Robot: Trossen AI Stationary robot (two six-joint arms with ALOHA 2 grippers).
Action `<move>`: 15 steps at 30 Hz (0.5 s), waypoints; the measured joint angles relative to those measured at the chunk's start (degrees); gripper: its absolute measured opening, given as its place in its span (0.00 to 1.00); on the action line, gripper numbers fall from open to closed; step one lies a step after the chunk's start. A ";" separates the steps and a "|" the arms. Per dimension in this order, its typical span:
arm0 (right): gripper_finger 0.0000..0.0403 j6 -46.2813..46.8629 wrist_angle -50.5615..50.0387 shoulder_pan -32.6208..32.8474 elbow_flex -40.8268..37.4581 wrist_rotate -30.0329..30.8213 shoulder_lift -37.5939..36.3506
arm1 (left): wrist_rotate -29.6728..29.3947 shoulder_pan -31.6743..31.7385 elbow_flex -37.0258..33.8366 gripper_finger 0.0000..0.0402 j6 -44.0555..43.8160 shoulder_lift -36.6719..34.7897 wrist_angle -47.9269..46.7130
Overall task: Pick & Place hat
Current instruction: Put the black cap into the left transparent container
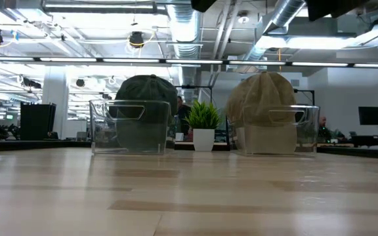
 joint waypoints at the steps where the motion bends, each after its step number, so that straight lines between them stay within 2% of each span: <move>1: 0.23 0.00 0.00 0.19 0.00 -0.02 0.00 | -0.01 0.01 0.00 0.05 -0.01 0.00 -0.01; 3: 0.08 -0.07 -0.06 0.25 0.00 -0.70 0.00 | -0.25 -0.01 0.00 0.05 -0.01 0.00 -0.24; 4: 0.05 -0.31 0.02 0.48 0.00 -1.14 -0.02 | -0.68 -0.03 0.00 0.05 0.01 0.00 -0.33; 15: 0.01 -1.55 -0.13 0.93 0.00 -1.54 -0.02 | -1.00 -0.01 0.00 0.08 0.87 -0.01 1.67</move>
